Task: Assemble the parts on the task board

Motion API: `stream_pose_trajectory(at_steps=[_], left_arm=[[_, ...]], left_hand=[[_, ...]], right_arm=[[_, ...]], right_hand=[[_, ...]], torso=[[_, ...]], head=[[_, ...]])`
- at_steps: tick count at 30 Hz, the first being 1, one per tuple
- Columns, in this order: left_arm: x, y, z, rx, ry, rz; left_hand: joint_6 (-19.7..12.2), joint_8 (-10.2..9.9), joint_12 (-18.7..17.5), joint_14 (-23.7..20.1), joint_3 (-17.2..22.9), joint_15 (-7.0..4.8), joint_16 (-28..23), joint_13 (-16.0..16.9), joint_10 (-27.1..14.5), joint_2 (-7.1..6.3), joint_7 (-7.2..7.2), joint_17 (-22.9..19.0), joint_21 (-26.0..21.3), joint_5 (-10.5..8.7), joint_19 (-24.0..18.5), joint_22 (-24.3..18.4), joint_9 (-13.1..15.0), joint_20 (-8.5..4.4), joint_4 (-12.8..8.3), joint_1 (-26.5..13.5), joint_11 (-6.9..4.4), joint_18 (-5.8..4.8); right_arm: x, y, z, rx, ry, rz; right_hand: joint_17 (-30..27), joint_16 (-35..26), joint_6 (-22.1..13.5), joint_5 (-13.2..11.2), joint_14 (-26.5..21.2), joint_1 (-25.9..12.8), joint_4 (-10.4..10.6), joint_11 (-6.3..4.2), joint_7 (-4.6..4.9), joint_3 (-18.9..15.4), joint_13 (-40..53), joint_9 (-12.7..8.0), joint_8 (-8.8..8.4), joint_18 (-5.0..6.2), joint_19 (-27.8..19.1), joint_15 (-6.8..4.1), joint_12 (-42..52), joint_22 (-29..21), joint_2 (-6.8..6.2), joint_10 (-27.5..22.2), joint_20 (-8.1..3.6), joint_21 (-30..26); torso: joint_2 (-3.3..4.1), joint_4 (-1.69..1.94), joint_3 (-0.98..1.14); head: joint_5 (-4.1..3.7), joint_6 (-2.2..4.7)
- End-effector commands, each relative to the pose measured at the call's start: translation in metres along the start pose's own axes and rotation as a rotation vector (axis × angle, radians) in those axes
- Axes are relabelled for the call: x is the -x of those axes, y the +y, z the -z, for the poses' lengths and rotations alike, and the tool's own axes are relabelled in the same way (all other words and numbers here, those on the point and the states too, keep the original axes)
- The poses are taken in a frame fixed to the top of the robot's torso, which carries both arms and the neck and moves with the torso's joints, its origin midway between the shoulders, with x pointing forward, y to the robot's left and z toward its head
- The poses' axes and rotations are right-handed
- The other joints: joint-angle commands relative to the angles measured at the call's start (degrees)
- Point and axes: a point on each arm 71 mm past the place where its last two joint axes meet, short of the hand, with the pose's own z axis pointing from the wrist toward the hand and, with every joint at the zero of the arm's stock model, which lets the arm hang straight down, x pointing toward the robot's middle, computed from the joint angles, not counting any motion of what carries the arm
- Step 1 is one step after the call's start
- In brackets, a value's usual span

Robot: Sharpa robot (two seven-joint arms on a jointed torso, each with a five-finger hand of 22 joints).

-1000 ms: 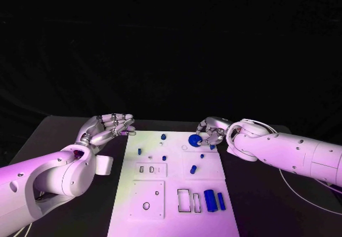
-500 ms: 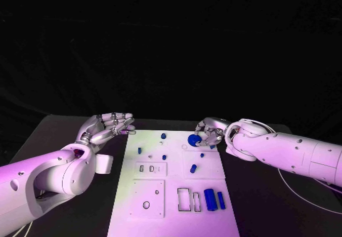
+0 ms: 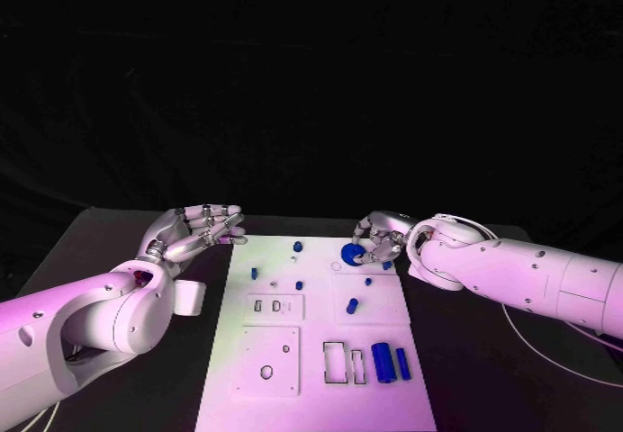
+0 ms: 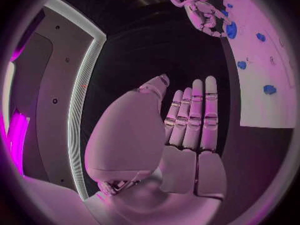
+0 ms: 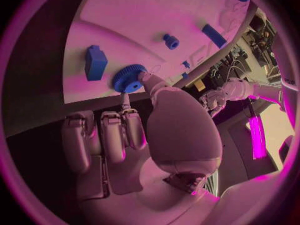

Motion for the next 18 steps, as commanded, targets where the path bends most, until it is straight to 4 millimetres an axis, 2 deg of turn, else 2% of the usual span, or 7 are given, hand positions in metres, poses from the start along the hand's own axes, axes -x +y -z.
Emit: stream_pose_trajectory(at_steps=[1,2,5,11,16,17,18], left_arm=[[-0.003,-0.001,-0.001,-0.003,0.018,0.012],[-0.003,-0.001,-0.001,-0.002,0.018,0.012],[-0.003,-0.001,-0.001,-0.001,0.019,0.012],[-0.002,-0.001,-0.001,0.001,0.018,0.012],[-0.002,-0.001,-0.001,0.003,0.018,0.012],[-0.002,-0.001,-0.001,0.003,0.019,0.012],[-0.002,-0.001,-0.001,0.003,0.019,0.012]], left_hand=[[-0.1,-0.2,-0.3,-0.1,0.1,-0.09,-0.2,0.1,0.3,0.00,0.03,0.1,0.2,-0.22,-0.1,0.1,0.0,-0.21,-0.2,0.4,0.10,0.50],[-0.1,-0.2,-0.3,-0.1,0.1,-0.09,-0.2,0.1,0.3,0.00,0.03,0.1,0.2,-0.22,-0.1,0.1,0.0,-0.21,-0.2,0.4,0.10,0.50],[-0.1,-0.3,-0.4,-0.1,0.1,-0.09,-0.2,0.1,0.2,-0.01,0.04,0.1,0.2,-0.22,-0.1,0.1,0.0,-0.22,-0.2,0.4,0.11,0.50],[-0.1,-0.3,-0.4,-0.1,0.1,-0.09,-0.2,0.1,0.2,-0.01,0.04,0.1,0.2,-0.22,-0.1,0.1,0.0,-0.22,-0.2,0.4,0.11,0.50],[-0.1,-0.3,-0.4,-0.1,0.1,-0.09,-0.2,0.1,0.2,0.00,0.04,0.1,0.3,-0.22,-0.1,0.1,0.0,-0.22,-0.2,0.4,0.11,0.50],[-0.1,-0.3,-0.4,-0.1,0.1,-0.09,-0.2,0.1,0.2,0.00,0.04,0.1,0.3,-0.22,-0.1,0.1,0.0,-0.22,-0.2,0.4,0.11,0.50],[-0.1,-0.3,-0.4,-0.1,0.1,-0.09,-0.2,0.1,0.2,0.00,0.04,0.1,0.3,-0.22,-0.1,0.1,0.0,-0.22,-0.2,0.4,0.11,0.50]], right_arm=[[-0.005,0.001,-0.001,-0.007,0.018,0.013],[-0.006,0.002,-0.001,-0.008,0.018,0.015],[-0.007,0.003,-0.001,-0.010,0.018,0.031],[-0.007,0.005,0.000,0.007,-0.014,0.085],[-0.005,0.011,0.002,0.040,-0.077,0.110],[-0.005,0.013,0.002,0.049,-0.094,0.113],[-0.005,0.016,0.003,0.057,-0.108,0.115]], right_hand=[[10.0,0.4,0.9,-0.2,5.0,-0.3,0.5,-0.16,0.05,0.0,7.5,0.1,0.51,-1.00,5.3,0.29,0.4,14.2,0.16,0.6,0.50,0.5],[10.1,0.4,1.2,-0.3,5.0,-0.3,0.5,-0.22,-0.02,0.1,7.6,0.1,0.69,-1.02,5.4,0.24,0.5,14.3,0.21,0.7,0.48,0.5],[10.5,0.5,3.4,-2.8,5.1,0.5,0.4,-0.74,-0.65,1.0,8.7,0.5,1.98,-1.26,6.0,-0.16,1.5,15.1,0.81,1.6,0.22,1.1],[10.8,0.6,6.8,-4.1,5.1,2.9,-0.9,-1.98,-2.03,4.0,10.0,1.1,3.71,-1.26,6.0,-1.18,2.5,15.1,1.67,2.6,-0.65,1.1],[10.9,0.7,8.0,-1.6,5.2,2.5,-1.1,-2.56,-2.62,6.2,10.5,1.2,3.98,-1.26,6.0,-1.77,2.9,15.1,1.34,3.1,-1.31,1.1],[11.0,0.7,8.2,0.2,5.2,2.1,-1.1,-2.67,-2.71,7.0,10.7,1.2,3.92,-1.26,6.0,-1.89,3.0,15.1,1.05,3.2,-1.48,1.1],[11.0,0.7,8.2,0.4,5.2,2.0,-1.1,-2.69,-2.73,7.3,10.7,1.2,3.91,-1.26,6.0,-1.92,3.1,15.1,1.00,3.3,-1.50,1.1]], torso=[[0.00,0.00,0.03],[-0.01,-0.01,0.04],[-0.03,-0.03,0.04],[-0.04,-0.09,0.02],[-0.02,-0.07,0.06],[-0.03,-0.06,0.07],[-0.03,-0.04,0.07]], head=[[0.08,-0.06],[0.11,-0.09],[0.23,-0.17],[0.23,-0.15],[0.22,-0.06],[0.24,-0.03],[0.25,0.00]])
